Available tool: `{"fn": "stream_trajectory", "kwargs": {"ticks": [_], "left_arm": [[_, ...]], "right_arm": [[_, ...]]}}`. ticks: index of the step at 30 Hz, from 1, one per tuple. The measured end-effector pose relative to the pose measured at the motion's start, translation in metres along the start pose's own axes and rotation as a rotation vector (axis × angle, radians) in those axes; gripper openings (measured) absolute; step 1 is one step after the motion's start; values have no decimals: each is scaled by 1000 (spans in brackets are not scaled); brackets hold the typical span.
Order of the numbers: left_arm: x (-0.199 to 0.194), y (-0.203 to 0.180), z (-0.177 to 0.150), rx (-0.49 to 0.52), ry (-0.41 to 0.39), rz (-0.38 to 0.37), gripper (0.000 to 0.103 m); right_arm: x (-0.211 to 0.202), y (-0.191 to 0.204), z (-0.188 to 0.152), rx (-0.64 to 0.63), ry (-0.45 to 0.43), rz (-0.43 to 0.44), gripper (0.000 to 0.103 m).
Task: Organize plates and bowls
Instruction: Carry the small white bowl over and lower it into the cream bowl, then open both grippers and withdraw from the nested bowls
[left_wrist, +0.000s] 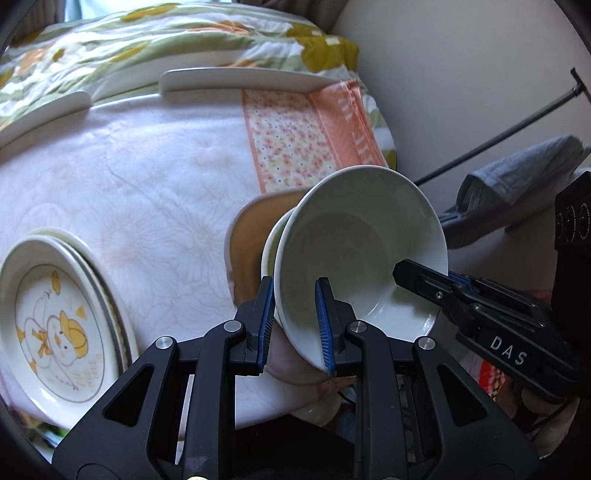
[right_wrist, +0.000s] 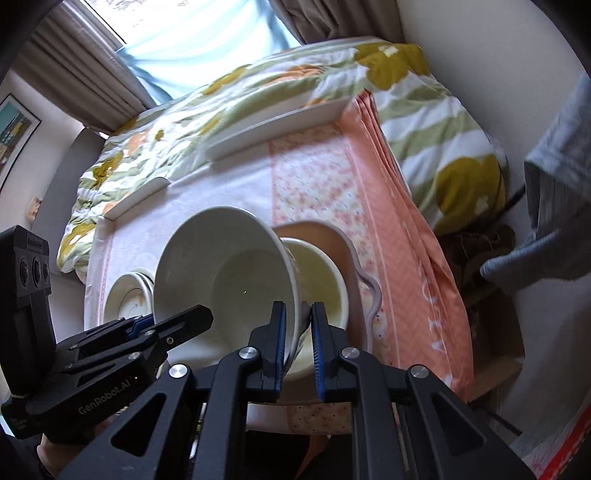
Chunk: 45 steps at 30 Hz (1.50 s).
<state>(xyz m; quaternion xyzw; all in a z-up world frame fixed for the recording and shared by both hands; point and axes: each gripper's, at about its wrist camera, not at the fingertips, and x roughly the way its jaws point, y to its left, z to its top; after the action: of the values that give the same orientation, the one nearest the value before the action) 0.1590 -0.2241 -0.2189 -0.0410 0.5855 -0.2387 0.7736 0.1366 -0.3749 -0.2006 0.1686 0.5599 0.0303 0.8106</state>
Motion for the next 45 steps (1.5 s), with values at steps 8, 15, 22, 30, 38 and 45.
{"fn": "stream_trajectory", "kwargs": {"ticks": [8,15,22,30,38,45], "left_arm": [[16,-6,9,96,44,71,19],[20,-19,11,180,30,146,19],[25,-26,12,229,39,169,19],[28,-34,9,299,23,236,20],[28,-35,9,334,8,274,20],[30,-37,8,355,10,304,20]], "right_arm": [[14,-14,-6,32,27,-20,12],[19,-15,-9,47,51,-32,12],[17,-17,-8,59,46,-53,12],[15,-18,-11,76,38,-54,12],[15,-20,-10,83,33,-49,12],[15,-22,-10,87,30,-48,12]]}}
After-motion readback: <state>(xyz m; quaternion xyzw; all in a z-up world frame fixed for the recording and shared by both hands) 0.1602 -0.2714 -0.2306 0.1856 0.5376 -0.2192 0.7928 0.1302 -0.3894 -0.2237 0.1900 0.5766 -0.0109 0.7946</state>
